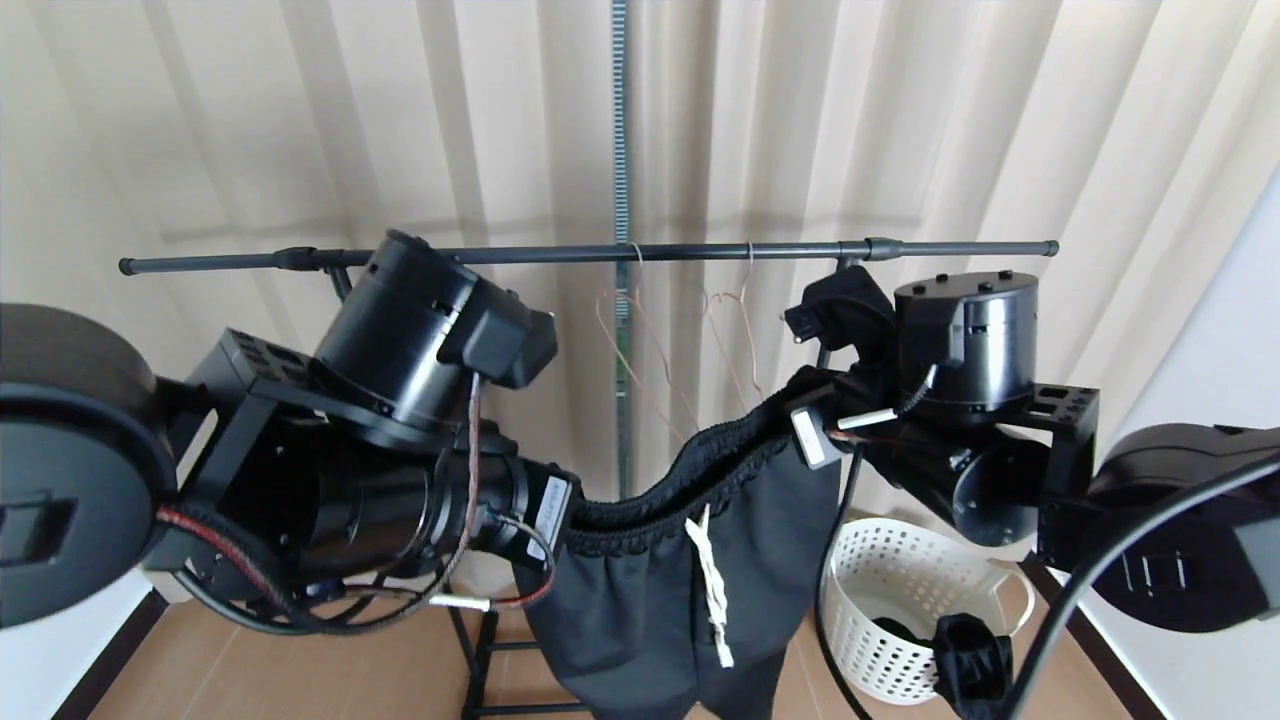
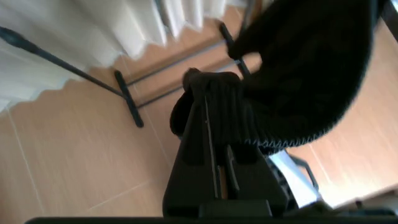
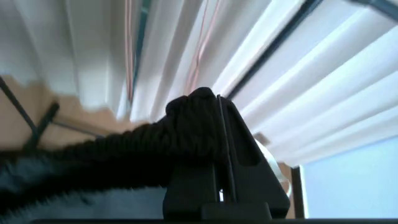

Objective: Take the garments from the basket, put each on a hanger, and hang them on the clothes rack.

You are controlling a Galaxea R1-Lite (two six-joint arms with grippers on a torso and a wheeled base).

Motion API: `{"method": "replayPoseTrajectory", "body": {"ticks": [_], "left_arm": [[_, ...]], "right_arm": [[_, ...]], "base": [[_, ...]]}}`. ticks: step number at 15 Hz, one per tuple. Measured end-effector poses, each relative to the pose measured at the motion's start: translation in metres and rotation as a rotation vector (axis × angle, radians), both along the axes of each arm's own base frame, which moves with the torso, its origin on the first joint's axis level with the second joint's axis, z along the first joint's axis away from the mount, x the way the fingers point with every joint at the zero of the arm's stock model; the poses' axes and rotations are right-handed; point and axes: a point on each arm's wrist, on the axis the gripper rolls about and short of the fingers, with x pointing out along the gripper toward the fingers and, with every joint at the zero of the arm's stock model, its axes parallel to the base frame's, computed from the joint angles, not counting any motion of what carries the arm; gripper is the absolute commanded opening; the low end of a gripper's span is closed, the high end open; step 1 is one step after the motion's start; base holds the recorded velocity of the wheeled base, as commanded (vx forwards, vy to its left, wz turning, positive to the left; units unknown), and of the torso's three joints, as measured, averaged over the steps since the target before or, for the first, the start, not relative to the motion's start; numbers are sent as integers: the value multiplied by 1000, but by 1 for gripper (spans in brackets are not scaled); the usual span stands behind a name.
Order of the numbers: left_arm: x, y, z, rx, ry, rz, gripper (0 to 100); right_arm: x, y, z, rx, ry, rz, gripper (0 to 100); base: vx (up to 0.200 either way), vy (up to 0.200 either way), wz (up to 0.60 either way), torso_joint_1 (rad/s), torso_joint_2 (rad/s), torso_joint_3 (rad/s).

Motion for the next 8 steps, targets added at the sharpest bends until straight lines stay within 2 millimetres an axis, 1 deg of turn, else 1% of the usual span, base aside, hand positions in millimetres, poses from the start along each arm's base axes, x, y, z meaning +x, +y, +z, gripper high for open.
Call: {"method": "replayPoseTrajectory", "body": {"ticks": [4,6,8], "left_arm": [[-33,-21,-14,-16,63,-83,0],[-46,-28,-18,-27,99,-147,0],[-55,-38,-19,-82,127,-188,0]], "right_arm": [[17,33,18,58,-64,39,0],[21,46,21,77,-80,58,0],[19,59,21,90,-83,85,0]], "base": [[0,0,0,0,0,0],[0,0,0,0,0,0],[0,0,0,0,0,0]]}}
